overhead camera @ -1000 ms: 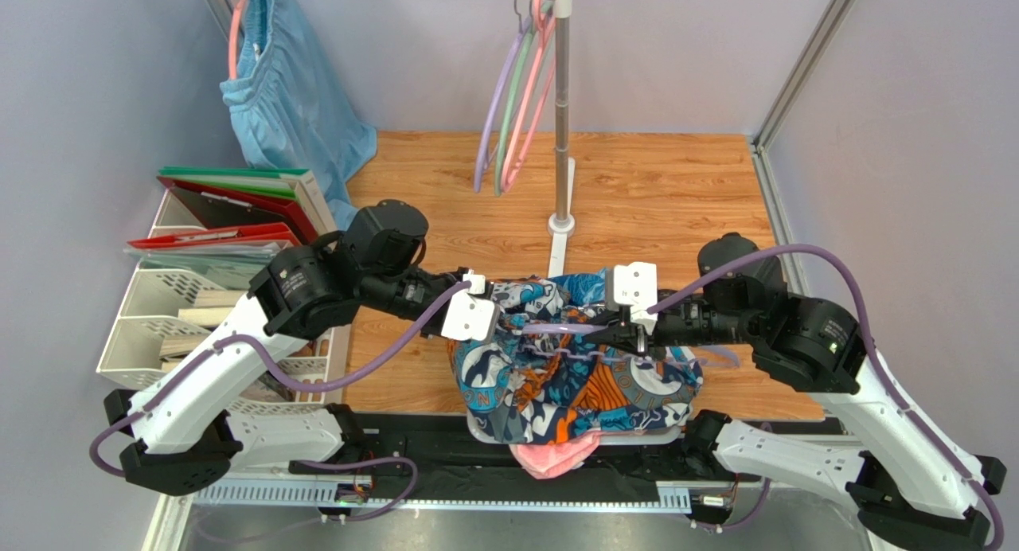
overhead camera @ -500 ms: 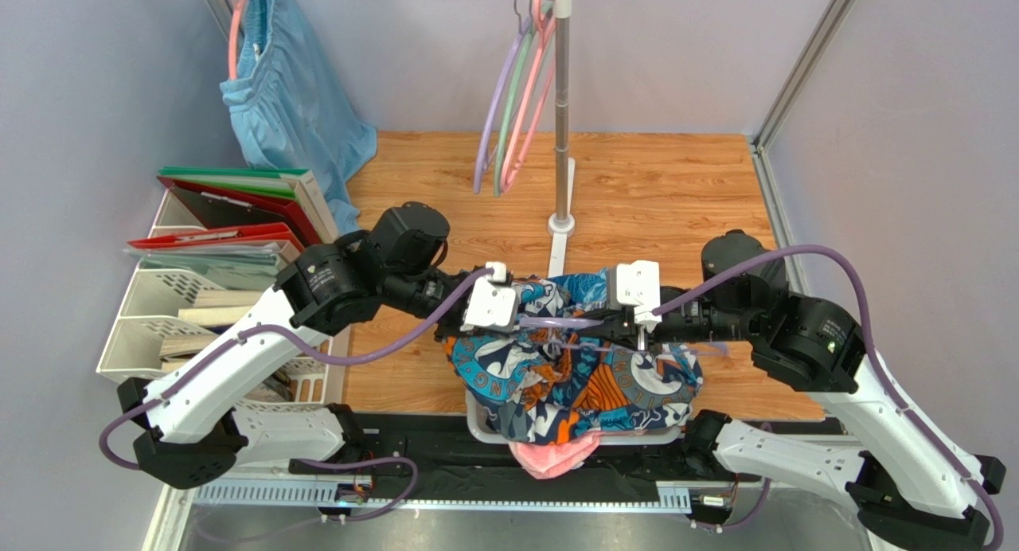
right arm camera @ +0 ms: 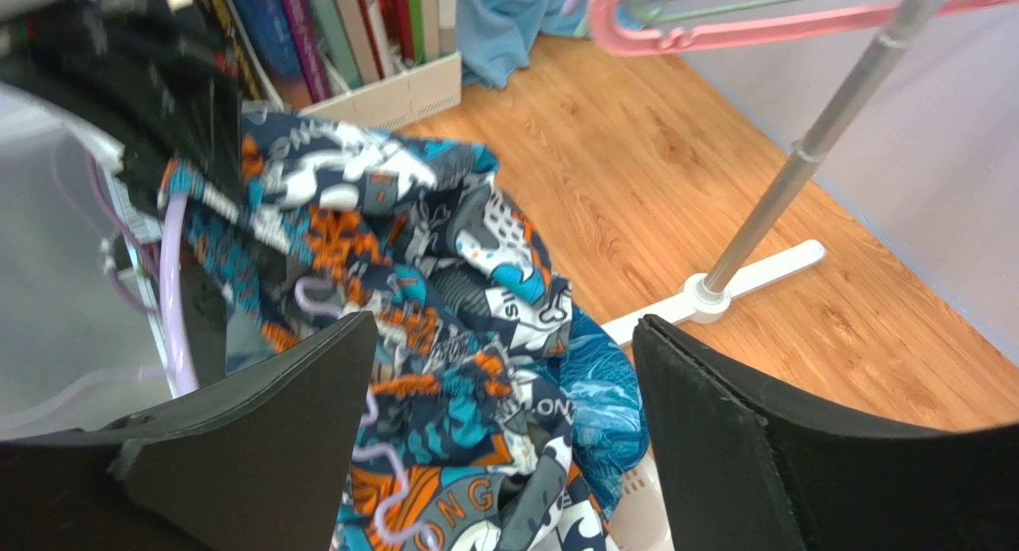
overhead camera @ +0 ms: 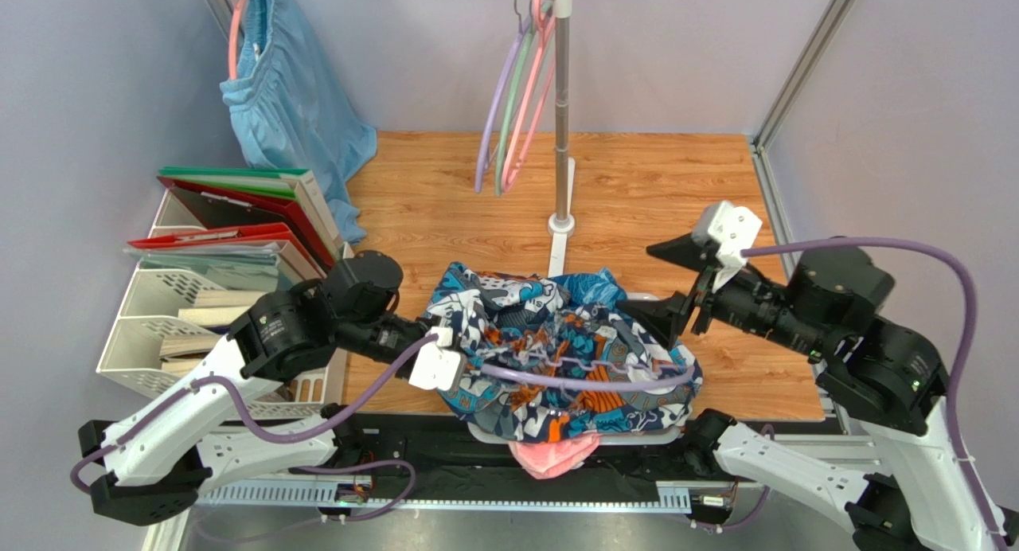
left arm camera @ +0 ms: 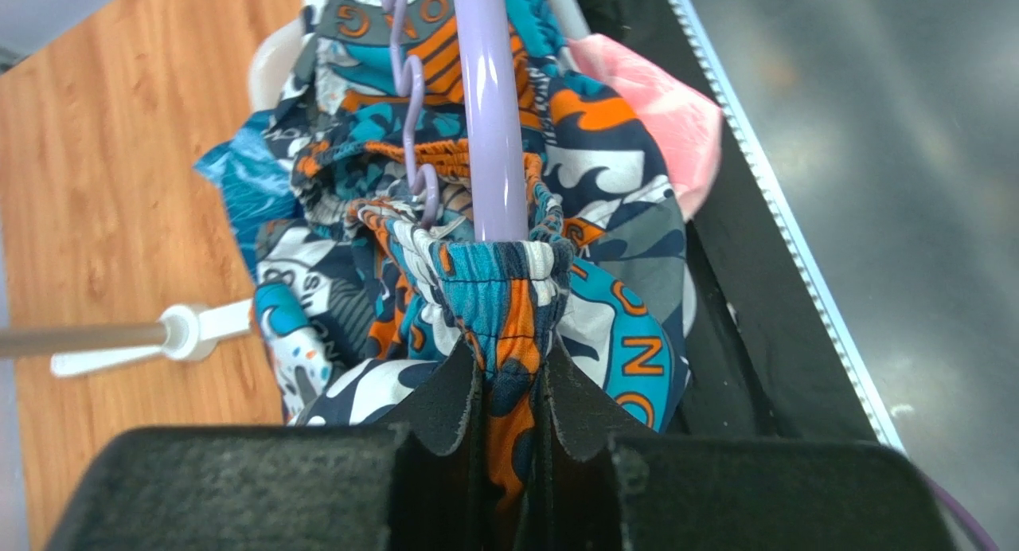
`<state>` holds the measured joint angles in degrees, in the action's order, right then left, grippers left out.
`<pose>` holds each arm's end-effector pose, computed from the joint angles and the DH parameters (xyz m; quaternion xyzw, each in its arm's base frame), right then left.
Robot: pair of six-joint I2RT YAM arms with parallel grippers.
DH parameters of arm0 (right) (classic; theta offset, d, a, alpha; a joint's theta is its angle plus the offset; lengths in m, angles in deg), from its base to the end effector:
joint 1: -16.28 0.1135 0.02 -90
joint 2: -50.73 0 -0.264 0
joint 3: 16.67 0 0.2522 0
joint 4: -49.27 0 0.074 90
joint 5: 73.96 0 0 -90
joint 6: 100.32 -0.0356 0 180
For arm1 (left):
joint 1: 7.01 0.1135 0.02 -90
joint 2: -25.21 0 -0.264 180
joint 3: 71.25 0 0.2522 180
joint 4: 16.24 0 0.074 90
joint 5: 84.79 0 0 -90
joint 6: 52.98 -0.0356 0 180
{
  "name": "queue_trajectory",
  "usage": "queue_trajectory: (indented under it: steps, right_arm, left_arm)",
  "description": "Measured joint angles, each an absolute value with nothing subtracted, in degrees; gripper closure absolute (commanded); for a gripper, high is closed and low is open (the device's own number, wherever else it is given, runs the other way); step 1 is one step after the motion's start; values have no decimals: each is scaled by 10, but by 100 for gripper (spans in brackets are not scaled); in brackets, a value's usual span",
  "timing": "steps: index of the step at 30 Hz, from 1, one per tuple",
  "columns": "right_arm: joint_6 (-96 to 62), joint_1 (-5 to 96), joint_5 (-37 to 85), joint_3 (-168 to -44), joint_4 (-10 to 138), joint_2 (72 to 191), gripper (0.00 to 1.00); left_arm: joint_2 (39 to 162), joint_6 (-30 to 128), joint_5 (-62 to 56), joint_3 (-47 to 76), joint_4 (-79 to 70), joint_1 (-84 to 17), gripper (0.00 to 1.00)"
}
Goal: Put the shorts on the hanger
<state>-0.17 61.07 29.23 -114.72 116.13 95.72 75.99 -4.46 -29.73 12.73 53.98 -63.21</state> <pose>0.0584 0.0694 0.4758 -0.4235 0.6609 0.2688 0.5583 0.0645 -0.1331 0.3940 0.7309 0.4611 -0.3210 0.3875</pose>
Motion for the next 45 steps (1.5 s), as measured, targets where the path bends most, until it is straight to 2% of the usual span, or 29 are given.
queue_trajectory:
  steps: [3,8,16,27,33,45]
  right_arm:
    - [-31,600,279,-1185,1159,980,18]
    - [-64,567,301,-1190,1170,1065,28]
    - [-62,561,320,-1146,1216,1227,31]
    - [49,631,306,-1194,1305,1314,35]
    - [96,683,270,-1164,1317,1320,36]
    - [125,686,175,-1125,1330,1343,39]
  left_arm:
    - [762,-78,-305,125,558,-652,100]
    - [768,-107,-303,125,567,-673,100]
    - [777,-115,-300,143,587,-680,100]
    - [793,-113,-297,161,592,-680,100]
    - [793,-108,-290,168,592,-680,100]
    - [776,-86,-287,172,591,-671,100]
